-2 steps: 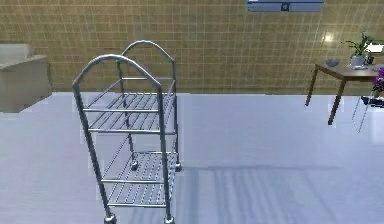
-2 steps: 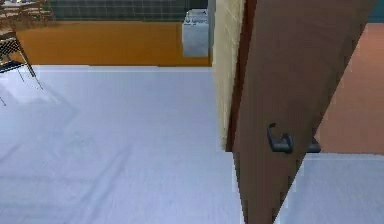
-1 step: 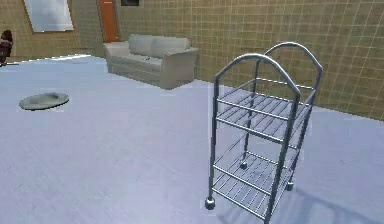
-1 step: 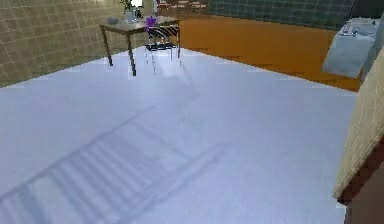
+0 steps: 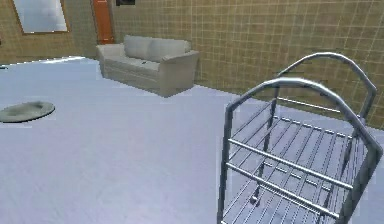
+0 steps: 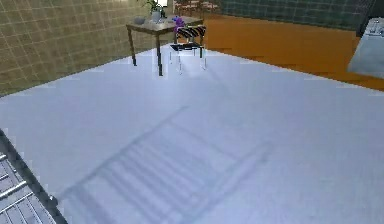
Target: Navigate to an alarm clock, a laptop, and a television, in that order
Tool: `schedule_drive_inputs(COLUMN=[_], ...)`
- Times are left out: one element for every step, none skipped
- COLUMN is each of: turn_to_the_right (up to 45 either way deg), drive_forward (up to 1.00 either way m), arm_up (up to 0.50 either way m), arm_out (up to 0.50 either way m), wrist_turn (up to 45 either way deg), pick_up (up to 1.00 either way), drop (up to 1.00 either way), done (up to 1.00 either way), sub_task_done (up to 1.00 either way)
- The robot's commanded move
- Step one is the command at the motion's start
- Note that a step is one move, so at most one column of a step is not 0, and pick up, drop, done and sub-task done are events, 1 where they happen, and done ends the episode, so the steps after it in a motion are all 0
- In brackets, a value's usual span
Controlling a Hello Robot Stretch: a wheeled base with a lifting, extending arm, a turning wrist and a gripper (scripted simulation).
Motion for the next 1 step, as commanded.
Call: schedule_drive_inputs(turn_to_the_right=[-24.0], drive_forward=[0.0], arm_up=[0.0], arm_out=[0.0], wrist_turn=[0.0], pick_up=[0.0], drop=[0.0], done=[0.0], sub_task_done=[0.0])
